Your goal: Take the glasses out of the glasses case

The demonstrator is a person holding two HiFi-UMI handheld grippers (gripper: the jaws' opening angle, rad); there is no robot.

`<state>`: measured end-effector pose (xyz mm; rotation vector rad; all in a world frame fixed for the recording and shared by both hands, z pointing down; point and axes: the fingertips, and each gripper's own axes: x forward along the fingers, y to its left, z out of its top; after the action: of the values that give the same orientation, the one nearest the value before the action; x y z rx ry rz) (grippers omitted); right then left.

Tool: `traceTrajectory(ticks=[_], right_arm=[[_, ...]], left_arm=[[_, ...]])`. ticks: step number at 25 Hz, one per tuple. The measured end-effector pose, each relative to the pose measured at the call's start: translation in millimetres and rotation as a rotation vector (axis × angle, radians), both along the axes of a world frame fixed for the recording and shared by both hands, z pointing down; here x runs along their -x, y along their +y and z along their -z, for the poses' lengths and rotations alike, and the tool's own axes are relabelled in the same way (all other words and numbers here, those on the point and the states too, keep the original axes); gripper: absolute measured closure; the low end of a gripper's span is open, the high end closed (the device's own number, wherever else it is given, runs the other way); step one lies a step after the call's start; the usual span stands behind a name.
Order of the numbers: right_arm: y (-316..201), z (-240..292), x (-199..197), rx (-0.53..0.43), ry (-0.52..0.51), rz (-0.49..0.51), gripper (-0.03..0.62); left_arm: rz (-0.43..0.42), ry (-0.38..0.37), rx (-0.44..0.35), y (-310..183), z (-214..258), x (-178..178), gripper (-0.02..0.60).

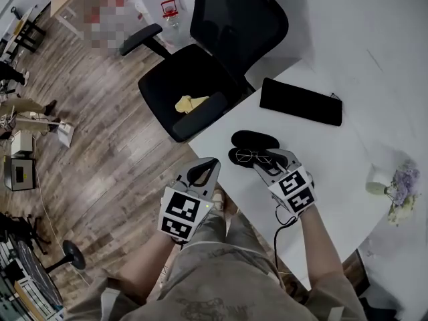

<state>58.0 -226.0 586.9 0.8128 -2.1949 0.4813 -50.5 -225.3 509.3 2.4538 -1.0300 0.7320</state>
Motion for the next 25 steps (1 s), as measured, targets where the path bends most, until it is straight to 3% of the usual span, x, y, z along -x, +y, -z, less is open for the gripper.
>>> traceTrajectory(ticks=[5, 13, 17, 25], right_arm=[[-6.8, -45.8, -2.7, 0.053, 0.099, 0.114, 0.404], [-8.9, -86.1, -5.0, 0.115, 0.201, 0.194, 0.418], [-6.1, -94.3, -0.1, 0.102, 0.223, 0.260, 0.418], [7.4, -110.5, 7.9, 0.041, 0.350, 0.484, 0.427]], left_arm=[[0.023, -0.013, 0.031, -6.1, -17.0, 1.8, 0.566], [0.046, -0.024, 0.064, -12.6, -38.1, 3.7, 0.566], [0.085, -0.020, 0.095, -7.7, -48.2, 9.4, 0.566], [0.102, -0.042, 0.117, -1.6, -56.6, 16.4, 0.566]])
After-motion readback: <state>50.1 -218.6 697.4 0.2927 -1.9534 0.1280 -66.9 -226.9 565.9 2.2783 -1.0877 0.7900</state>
